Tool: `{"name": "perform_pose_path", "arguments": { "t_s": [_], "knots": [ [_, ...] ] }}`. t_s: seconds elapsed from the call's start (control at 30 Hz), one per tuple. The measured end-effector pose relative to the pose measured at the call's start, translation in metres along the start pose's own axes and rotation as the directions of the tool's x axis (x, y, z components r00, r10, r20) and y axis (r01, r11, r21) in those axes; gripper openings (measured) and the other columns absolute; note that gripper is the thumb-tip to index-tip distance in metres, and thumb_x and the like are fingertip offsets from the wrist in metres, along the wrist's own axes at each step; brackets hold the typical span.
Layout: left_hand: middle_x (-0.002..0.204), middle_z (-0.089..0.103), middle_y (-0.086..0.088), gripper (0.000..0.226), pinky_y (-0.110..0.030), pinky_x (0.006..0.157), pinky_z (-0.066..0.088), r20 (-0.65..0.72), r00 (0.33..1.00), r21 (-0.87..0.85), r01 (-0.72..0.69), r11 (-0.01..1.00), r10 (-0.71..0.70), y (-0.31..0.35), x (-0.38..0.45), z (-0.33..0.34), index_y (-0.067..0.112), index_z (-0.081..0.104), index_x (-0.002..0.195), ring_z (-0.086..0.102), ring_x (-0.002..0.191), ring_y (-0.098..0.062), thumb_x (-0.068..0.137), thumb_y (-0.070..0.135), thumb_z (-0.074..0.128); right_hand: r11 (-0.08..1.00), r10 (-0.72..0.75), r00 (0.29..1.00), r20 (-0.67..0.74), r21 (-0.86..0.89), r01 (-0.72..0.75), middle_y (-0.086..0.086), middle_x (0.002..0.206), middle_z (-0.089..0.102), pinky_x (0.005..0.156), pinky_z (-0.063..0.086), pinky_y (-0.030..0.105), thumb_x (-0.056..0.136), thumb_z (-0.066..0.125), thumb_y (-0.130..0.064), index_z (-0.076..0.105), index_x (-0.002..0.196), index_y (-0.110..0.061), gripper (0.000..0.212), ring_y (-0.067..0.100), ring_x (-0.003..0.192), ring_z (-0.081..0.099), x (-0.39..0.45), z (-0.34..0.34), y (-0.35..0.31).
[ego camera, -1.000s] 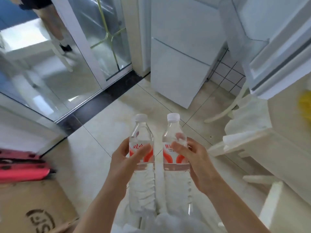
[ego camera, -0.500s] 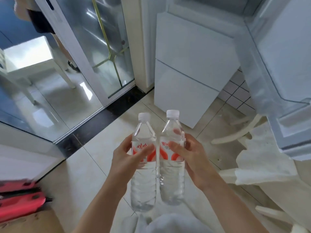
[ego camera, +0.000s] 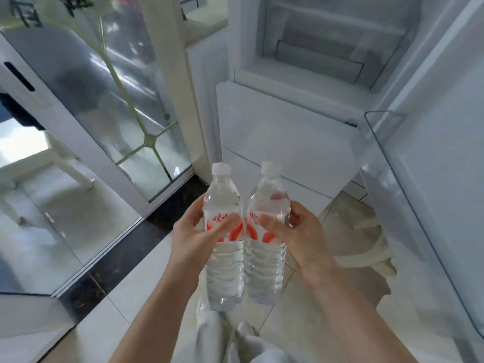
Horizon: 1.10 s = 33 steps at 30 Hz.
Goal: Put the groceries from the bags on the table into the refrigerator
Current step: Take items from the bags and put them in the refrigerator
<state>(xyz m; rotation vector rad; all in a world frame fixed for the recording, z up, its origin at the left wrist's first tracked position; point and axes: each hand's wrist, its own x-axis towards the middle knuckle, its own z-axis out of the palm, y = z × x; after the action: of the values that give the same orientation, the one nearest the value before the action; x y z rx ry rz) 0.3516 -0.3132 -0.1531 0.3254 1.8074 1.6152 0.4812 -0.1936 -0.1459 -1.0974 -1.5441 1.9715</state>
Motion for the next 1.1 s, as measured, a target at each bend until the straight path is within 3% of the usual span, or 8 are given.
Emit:
{"name": "perform_pose_path", "arguments": {
  "t_s": [0.17, 0.33, 0.47, 0.57, 0.7, 0.8, 0.93, 1.1],
  "knots": [
    [0.088, 0.076, 0.002, 0.041, -0.023, 0.065, 0.055, 0.064, 0.997, 0.009, -0.052, 0.999, 0.051, 0.034, 0.072, 0.017, 0.025, 0.071, 0.105, 0.074, 0.077, -0.015, 0.068, 0.014, 0.084, 0.993, -0.083, 0.992, -0.091, 0.072, 0.089, 0.001, 0.086, 0.075, 0.063, 0.052, 0.031, 0.063, 0.085, -0.017, 0.072, 0.092, -0.023, 0.032, 0.018, 0.062, 0.066, 0.062, 0.007, -0.034],
    [0.093, 0.076, -0.004, 0.048, -0.044, 0.083, 0.057, 0.18, 0.979, 0.019, -0.105, 0.994, 0.1, 0.083, 0.155, 0.025, 0.028, 0.073, 0.1, 0.073, 0.087, -0.027, 0.055, 0.025, 0.091, 0.978, -0.176, 0.971, -0.163, 0.086, 0.192, 0.001, 0.087, 0.074, 0.063, 0.054, 0.028, 0.058, 0.084, -0.025, 0.072, 0.098, -0.022, 0.042, 0.019, 0.065, 0.065, 0.123, 0.021, -0.082],
    [0.093, 0.076, 0.001, 0.057, -0.036, 0.074, 0.056, 0.271, 0.946, 0.061, -0.2, 0.978, 0.177, 0.132, 0.219, 0.034, 0.033, 0.072, 0.103, 0.074, 0.085, -0.023, 0.048, 0.037, 0.085, 0.965, -0.21, 0.945, -0.25, 0.102, 0.242, 0.001, 0.081, 0.073, 0.06, 0.052, 0.025, 0.054, 0.082, -0.027, 0.073, 0.093, -0.023, 0.041, 0.018, 0.059, 0.062, 0.17, 0.032, -0.127],
    [0.096, 0.076, 0.003, 0.048, -0.032, 0.072, 0.057, 0.369, 0.901, 0.045, -0.262, 0.964, 0.227, 0.168, 0.261, 0.044, 0.047, 0.07, 0.097, 0.074, 0.084, -0.018, 0.056, 0.028, 0.085, 0.957, -0.234, 0.923, -0.305, 0.096, 0.274, 0.004, 0.083, 0.074, 0.064, 0.054, 0.029, 0.056, 0.082, -0.026, 0.073, 0.093, -0.021, 0.038, 0.021, 0.06, 0.063, 0.198, 0.035, -0.161],
    [0.089, 0.076, -0.001, 0.058, -0.025, 0.064, 0.056, 0.429, 0.854, 0.009, -0.33, 0.944, 0.295, 0.215, 0.304, 0.064, 0.024, 0.072, 0.104, 0.073, 0.08, -0.021, 0.049, 0.027, 0.091, 0.936, -0.302, 0.872, -0.386, 0.054, 0.348, 0.007, 0.085, 0.075, 0.079, 0.058, 0.044, 0.048, 0.081, -0.038, 0.075, 0.089, -0.021, 0.045, 0.037, 0.079, 0.069, 0.231, 0.035, -0.208],
    [0.091, 0.075, -0.002, 0.059, -0.033, 0.069, 0.057, 0.454, 0.818, -0.054, -0.372, 0.927, 0.354, 0.251, 0.334, 0.085, 0.025, 0.071, 0.101, 0.073, 0.083, -0.021, 0.046, 0.029, 0.094, 0.918, -0.337, 0.829, -0.446, 0.039, 0.394, 0.012, 0.084, 0.074, 0.084, 0.054, 0.051, 0.043, 0.081, -0.042, 0.075, 0.085, -0.02, 0.048, 0.038, 0.083, 0.069, 0.255, 0.03, -0.242],
    [0.093, 0.074, -0.005, 0.056, -0.037, 0.074, 0.058, 0.437, 0.779, -0.137, -0.436, 0.89, 0.449, 0.292, 0.364, 0.122, 0.019, 0.07, 0.103, 0.072, 0.084, -0.023, 0.052, 0.034, 0.086, 0.883, -0.4, 0.762, -0.509, 0.007, 0.469, 0.012, 0.087, 0.075, 0.085, 0.056, 0.05, 0.056, 0.083, -0.034, 0.073, 0.093, -0.013, 0.044, 0.035, 0.085, 0.07, 0.29, 0.02, -0.287],
    [0.093, 0.075, 0.005, 0.068, -0.033, 0.074, 0.059, 0.359, 0.768, -0.207, -0.489, 0.847, 0.531, 0.332, 0.406, 0.171, 0.026, 0.06, 0.119, 0.073, 0.084, -0.014, 0.059, 0.022, 0.091, 0.832, -0.484, 0.653, -0.583, -0.074, 0.55, 0.004, 0.08, 0.075, 0.078, 0.059, 0.041, 0.066, 0.084, -0.023, 0.071, 0.087, -0.018, 0.025, 0.026, 0.077, 0.072, 0.337, -0.002, -0.335]
  ]
}}
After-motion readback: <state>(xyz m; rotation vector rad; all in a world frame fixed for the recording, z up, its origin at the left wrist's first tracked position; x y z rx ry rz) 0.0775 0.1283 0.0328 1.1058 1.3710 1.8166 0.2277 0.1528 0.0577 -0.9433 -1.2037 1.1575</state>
